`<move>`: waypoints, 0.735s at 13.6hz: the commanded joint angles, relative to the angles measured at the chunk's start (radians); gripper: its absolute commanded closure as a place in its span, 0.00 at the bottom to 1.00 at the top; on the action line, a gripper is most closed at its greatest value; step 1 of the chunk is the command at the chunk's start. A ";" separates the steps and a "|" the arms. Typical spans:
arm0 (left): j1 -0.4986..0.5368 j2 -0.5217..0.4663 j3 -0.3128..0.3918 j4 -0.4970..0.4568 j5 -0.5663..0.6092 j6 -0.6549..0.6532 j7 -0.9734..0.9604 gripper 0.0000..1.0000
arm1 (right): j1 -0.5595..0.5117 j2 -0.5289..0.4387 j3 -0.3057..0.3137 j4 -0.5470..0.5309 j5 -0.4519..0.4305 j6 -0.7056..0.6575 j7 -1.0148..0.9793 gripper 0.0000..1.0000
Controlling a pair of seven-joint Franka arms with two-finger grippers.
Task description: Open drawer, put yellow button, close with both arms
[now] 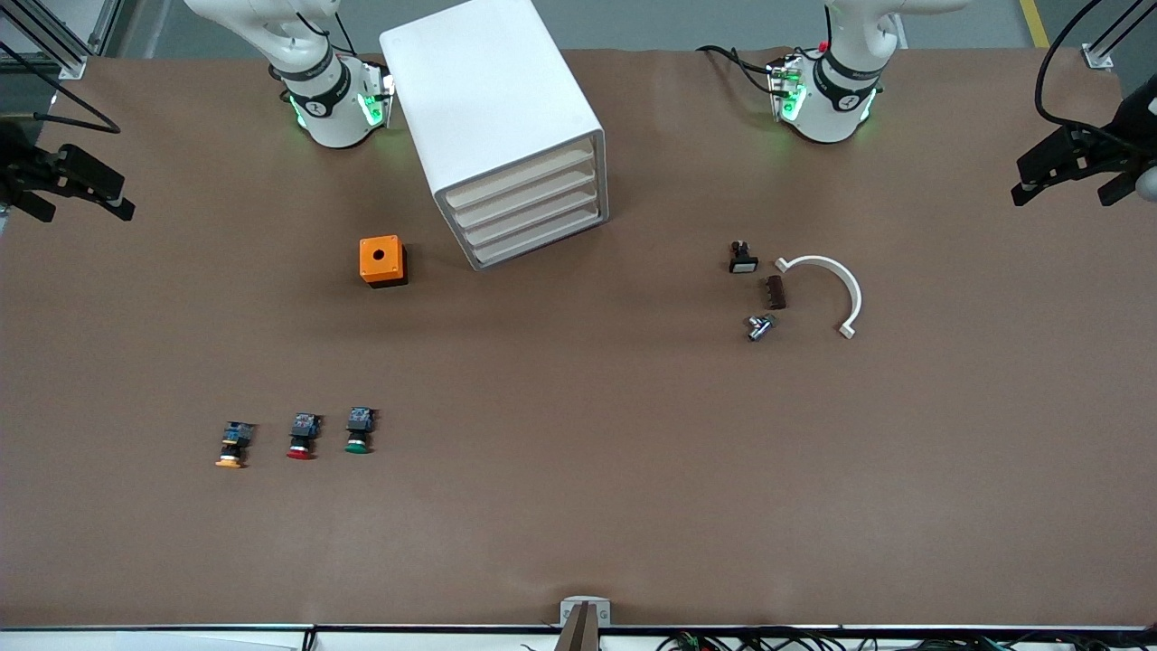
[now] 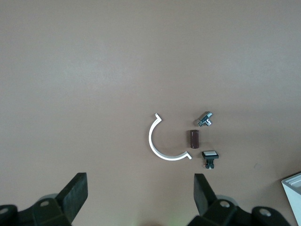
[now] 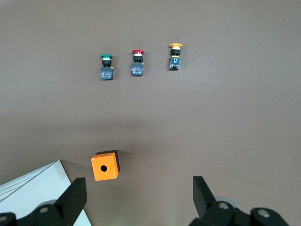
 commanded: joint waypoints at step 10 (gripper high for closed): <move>0.004 0.008 -0.003 0.027 -0.093 -0.033 -0.085 0.01 | 0.009 -0.023 0.000 -0.014 -0.012 -0.001 -0.007 0.00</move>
